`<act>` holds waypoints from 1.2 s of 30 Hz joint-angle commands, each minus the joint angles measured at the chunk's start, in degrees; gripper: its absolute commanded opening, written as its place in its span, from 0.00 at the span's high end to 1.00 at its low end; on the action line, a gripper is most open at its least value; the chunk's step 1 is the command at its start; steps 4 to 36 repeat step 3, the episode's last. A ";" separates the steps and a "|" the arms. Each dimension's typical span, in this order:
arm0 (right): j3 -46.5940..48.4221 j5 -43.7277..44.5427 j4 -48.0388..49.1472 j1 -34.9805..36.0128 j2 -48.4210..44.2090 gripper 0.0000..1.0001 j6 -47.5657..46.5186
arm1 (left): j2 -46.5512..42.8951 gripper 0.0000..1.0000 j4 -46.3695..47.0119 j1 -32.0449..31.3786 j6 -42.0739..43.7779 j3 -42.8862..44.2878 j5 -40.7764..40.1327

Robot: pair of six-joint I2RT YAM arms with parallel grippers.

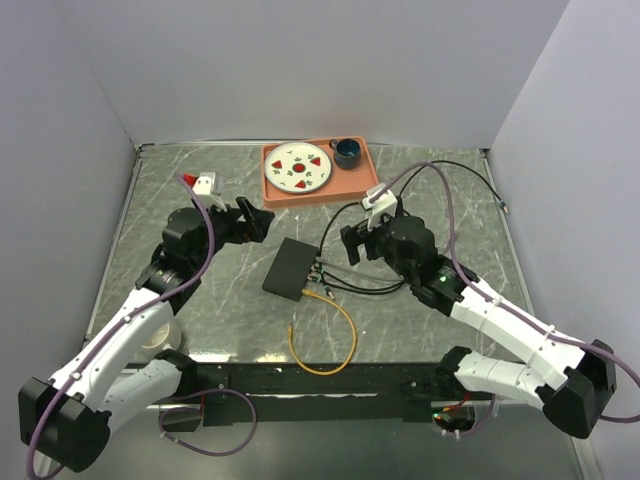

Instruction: Insert the plug into the switch port

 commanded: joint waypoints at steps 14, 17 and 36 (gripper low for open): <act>-1.31 1.13 4.01 0.33 -2.69 0.01 -0.27 | -5.06 0.03 3.12 0.06 0.05 -2.85 -5.38; -1.31 1.13 4.01 0.33 -2.69 0.01 -0.27 | -5.06 0.03 3.12 0.06 0.05 -2.85 -5.38; -1.31 1.13 4.01 0.33 -2.69 0.01 -0.27 | -5.06 0.03 3.12 0.06 0.05 -2.85 -5.38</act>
